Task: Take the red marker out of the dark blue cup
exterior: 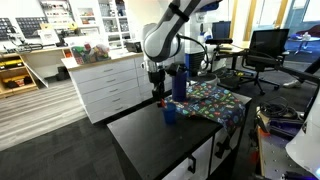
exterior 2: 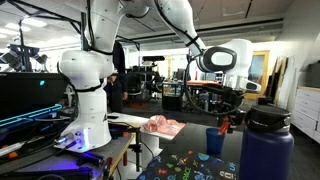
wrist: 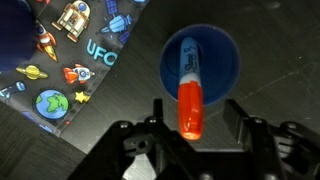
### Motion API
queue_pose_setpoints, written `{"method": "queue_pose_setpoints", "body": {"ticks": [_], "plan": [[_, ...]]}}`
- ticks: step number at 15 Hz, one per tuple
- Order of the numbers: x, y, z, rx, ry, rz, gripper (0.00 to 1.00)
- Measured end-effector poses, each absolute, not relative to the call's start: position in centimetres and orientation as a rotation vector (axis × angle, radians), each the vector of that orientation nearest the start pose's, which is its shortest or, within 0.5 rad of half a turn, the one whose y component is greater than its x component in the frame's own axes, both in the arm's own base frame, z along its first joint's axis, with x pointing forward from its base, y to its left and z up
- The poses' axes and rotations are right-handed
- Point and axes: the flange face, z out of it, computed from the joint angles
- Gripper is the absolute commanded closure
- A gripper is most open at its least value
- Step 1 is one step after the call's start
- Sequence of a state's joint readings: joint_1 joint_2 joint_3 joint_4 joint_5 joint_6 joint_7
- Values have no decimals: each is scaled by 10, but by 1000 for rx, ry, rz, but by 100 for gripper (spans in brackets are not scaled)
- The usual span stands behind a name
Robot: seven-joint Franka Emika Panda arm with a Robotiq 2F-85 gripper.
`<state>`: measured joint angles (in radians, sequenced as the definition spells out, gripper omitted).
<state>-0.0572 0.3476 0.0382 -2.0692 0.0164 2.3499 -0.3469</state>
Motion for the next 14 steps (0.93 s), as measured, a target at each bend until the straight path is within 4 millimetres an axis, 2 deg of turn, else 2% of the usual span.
{"method": "queue_pose_setpoints", "body": {"ticks": [5, 7, 14], "plan": [[584, -12, 258, -3066, -490, 89, 96], [584, -12, 258, -3066, -491, 87, 92], [585, -13, 259, -3066, -490, 84, 92]]}}
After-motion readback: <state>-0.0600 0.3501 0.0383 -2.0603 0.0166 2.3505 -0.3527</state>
